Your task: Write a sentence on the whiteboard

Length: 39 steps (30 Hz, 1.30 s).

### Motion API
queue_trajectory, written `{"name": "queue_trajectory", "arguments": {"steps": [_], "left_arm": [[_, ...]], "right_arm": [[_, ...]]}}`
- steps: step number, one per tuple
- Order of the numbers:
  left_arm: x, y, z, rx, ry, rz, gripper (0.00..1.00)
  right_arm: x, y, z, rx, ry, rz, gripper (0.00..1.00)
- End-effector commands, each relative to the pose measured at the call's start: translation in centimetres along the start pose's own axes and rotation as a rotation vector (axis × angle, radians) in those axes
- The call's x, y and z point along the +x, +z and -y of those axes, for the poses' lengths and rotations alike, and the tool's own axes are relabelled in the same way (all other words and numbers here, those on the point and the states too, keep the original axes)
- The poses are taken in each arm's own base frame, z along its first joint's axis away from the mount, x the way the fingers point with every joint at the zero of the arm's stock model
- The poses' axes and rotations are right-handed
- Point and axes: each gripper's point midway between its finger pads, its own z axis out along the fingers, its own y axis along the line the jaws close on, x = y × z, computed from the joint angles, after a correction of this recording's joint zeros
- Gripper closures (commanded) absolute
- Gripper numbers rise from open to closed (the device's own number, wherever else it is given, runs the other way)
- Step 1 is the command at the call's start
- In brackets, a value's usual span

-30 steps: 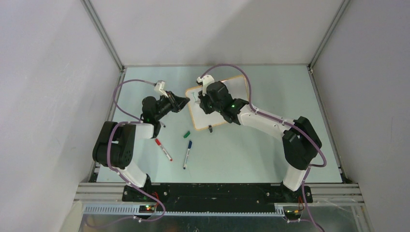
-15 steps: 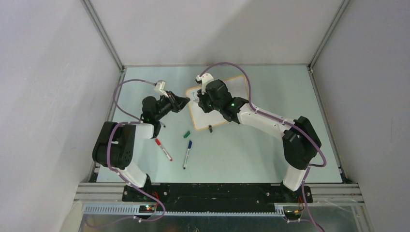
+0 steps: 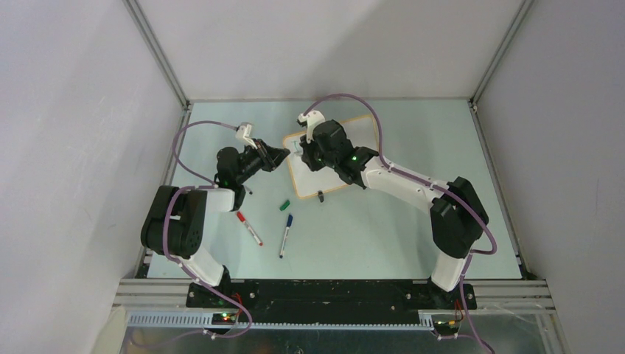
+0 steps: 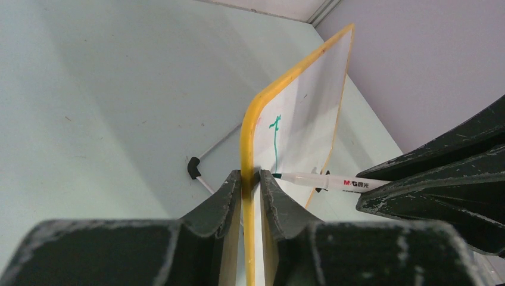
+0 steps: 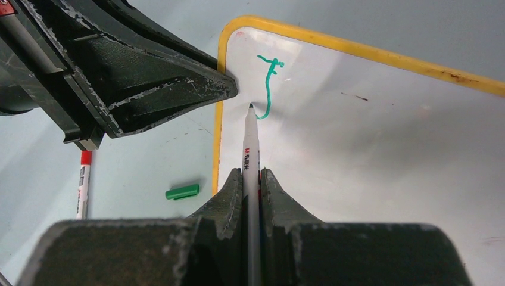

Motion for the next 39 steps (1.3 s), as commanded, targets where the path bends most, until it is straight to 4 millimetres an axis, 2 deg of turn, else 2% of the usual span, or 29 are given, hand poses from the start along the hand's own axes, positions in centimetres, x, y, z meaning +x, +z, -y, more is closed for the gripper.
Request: {"name": "queue_trajectory", "arguments": {"steps": [1,12,24,39], "left_arm": [[-2.5,0.2,2.3,0.069,0.077,0.054,0.8],[-2.5,0.2,2.3,0.067,0.078,0.053,0.8],[-2.6,0.2,2.2,0.065,0.079,0.054,0.8],[-2.6,0.3,2.2,0.063,0.08,0.052,0.8]], "right_arm": [[-1.6,0.1,-0.8,-0.019,0.003,0.031,1.0],[-0.9,0.4,-0.4,-0.004,0.005,0.01,1.0],[-0.7,-0.4,0.9,0.036,0.003,0.014,1.0],[-0.5,-0.8,1.6,0.051,-0.006,0.007,1.0]]}}
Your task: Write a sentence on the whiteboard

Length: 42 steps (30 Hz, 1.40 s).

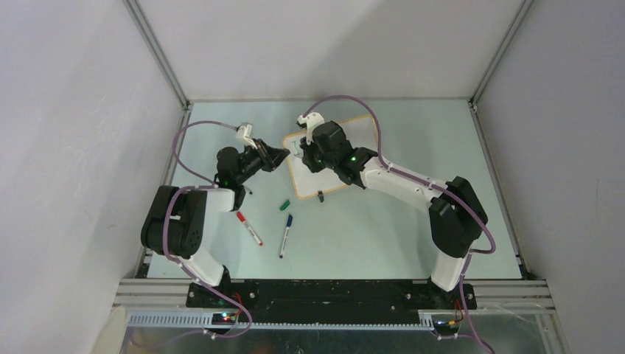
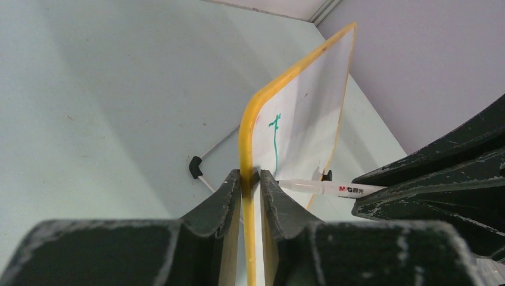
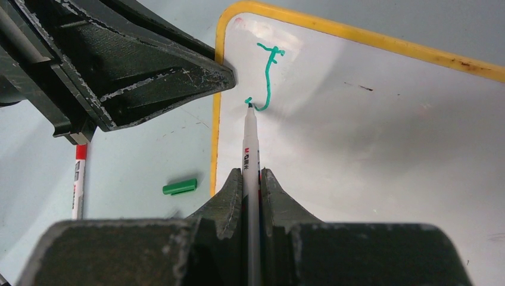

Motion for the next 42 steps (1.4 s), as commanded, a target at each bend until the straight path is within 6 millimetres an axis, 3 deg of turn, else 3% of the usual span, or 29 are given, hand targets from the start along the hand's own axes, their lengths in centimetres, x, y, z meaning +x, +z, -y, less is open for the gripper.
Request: {"name": "queue_trajectory", "arguments": {"steps": [1,16,21,25,29,33,37,40,42], "left_arm": [[-2.6,0.3,2.3,0.066,0.074,0.054,0.8],[-2.6,0.2,2.3,0.064,0.075,0.053,0.79],[-2.7,0.2,2.3,0.064,0.078,0.056,0.78],[-3.1,0.2,2.5,0.068,0.087,0.068,0.71],[-3.5,0.0,2.6,0.059,0.102,0.082,0.62],[-4.0,0.2,2.6,0.058,0.117,0.093,0.58],[-4.8,0.8,2.4,0.059,0.131,0.099,0.56],[-4.9,1.0,2.1,0.056,0.133,0.098,0.56],[-4.9,1.0,2.1,0.059,0.133,0.1,0.56]], "right_arm": [[-1.2,-1.1,1.3,0.044,-0.005,0.031,1.0],[-1.5,-1.6,1.7,0.065,-0.012,0.036,1.0],[-2.5,-2.6,1.0,0.029,0.0,0.066,1.0],[-4.9,-3.9,-0.1,-0.015,0.023,0.145,1.0],[-8.8,-5.3,-0.7,-0.041,0.055,0.277,1.0],[-14.3,-7.3,-0.1,-0.055,0.114,0.457,1.0],[-17.9,-8.2,2.1,-0.078,0.195,0.509,1.0],[-17.8,-8.6,2.8,-0.092,0.218,0.437,1.0],[-16.3,-8.6,3.8,-0.05,0.228,0.367,1.0]]}}
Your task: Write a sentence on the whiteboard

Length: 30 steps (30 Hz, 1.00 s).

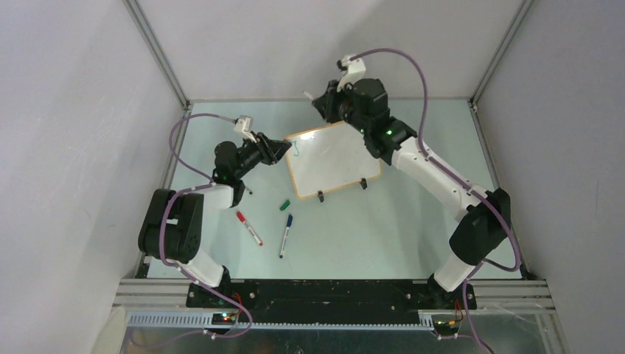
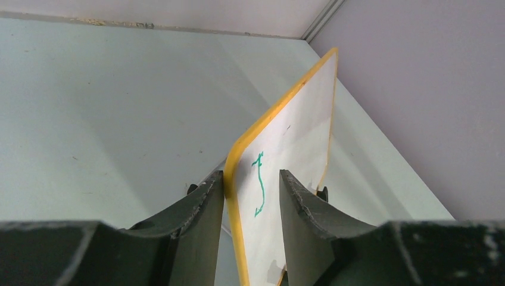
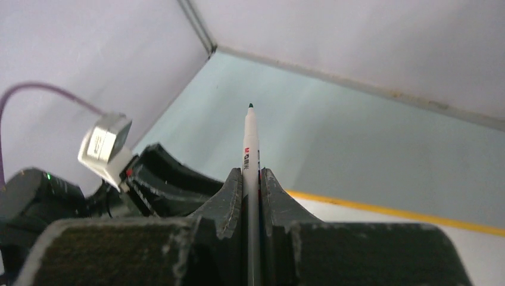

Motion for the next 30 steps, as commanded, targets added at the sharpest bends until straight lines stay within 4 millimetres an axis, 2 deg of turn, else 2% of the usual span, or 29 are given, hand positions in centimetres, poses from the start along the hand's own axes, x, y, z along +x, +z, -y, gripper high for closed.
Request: {"name": "queue_trajectory", "arguments": {"steps": [1,3,6,10,11,12,13,16,20,25,27,30], "left_arm": [[-2.2,0.7,0.5,0.03,0.069,0.056,0.56],[-2.1,0.7,0.5,0.033,0.063,0.058,0.57],[-2.0,0.8,0.5,0.039,0.053,0.056,0.58],[-1.9,0.8,0.5,0.041,0.047,0.054,0.6],[-1.8,0.8,0.6,0.043,0.043,0.052,0.61],[-1.7,0.9,0.5,0.043,0.039,0.049,0.62],[-1.6,0.9,0.5,0.045,0.034,0.046,0.62],[-1.4,0.9,0.5,0.046,0.025,0.042,0.63],[-1.0,0.7,0.4,0.046,0.012,0.04,0.64],[-0.8,0.4,0.3,0.036,0.012,0.039,0.64],[-0.7,0.4,0.3,0.033,0.011,0.039,0.64],[-0.4,0.2,0.2,0.029,0.008,0.034,0.64]], "right_arm": [[-0.6,-1.7,1.0,0.034,0.05,-0.073,1.0],[1.1,-2.4,2.4,0.101,0.059,-0.11,1.0],[3.3,-3.2,3.2,0.125,0.084,-0.13,1.0],[4.4,-3.1,2.7,0.132,0.112,-0.108,1.0],[4.4,-3.0,3.0,0.17,0.116,-0.093,1.0],[4.7,-2.8,2.6,0.194,0.147,-0.081,1.0],[4.5,-2.8,3.5,0.266,0.153,-0.053,1.0],[5.2,-2.3,2.5,0.29,0.134,-0.038,1.0],[5.4,-1.9,2.3,0.357,0.152,0.003,1.0],[5.4,-1.6,1.3,0.297,0.158,-0.009,1.0],[5.5,-1.6,0.9,0.24,0.131,-0.032,1.0],[6.2,-1.4,-0.8,0.088,0.071,-0.081,1.0]]}}
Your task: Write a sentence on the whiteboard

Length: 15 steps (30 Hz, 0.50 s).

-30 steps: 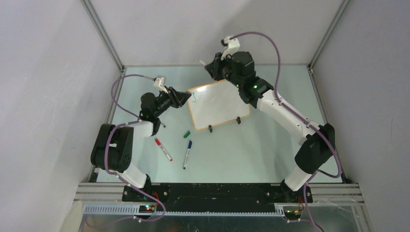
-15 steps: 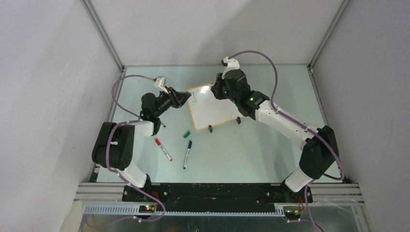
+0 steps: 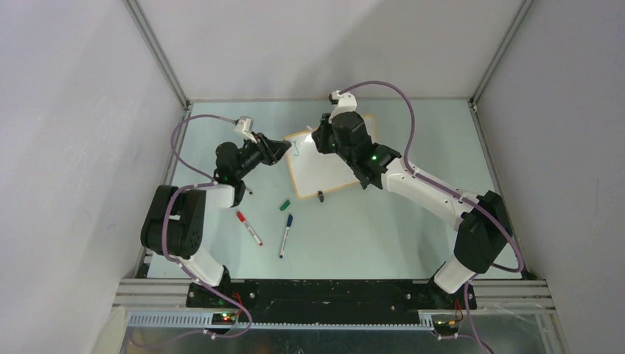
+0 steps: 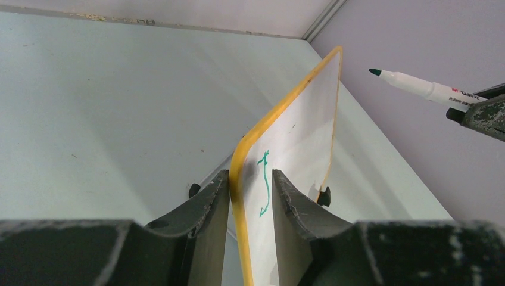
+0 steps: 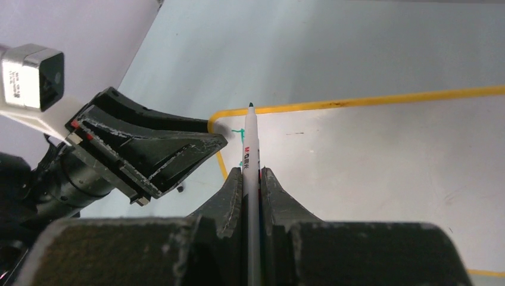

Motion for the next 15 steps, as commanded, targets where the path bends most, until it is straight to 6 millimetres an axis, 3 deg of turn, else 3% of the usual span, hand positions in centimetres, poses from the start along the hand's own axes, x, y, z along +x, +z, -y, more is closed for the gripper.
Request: {"name": "queue_trajectory", "arguments": {"steps": [1,8,15], "left_arm": [[-0.7,-0.2,0.7,0.027,0.021,0.029,0.64],[-0.6,-0.3,0.4,0.009,0.028,0.024,0.65],[-0.3,-0.5,0.3,0.007,0.051,0.025,0.65]], "right_arm": [[-0.8,-0.1,-2.0,-0.174,-0.093,0.003,1.0],[-1.2,-0.1,-1.0,-0.197,-0.211,-0.01,1.0],[-0.4,0.5,0.7,-0.186,-0.231,-0.069,1.0]]}}
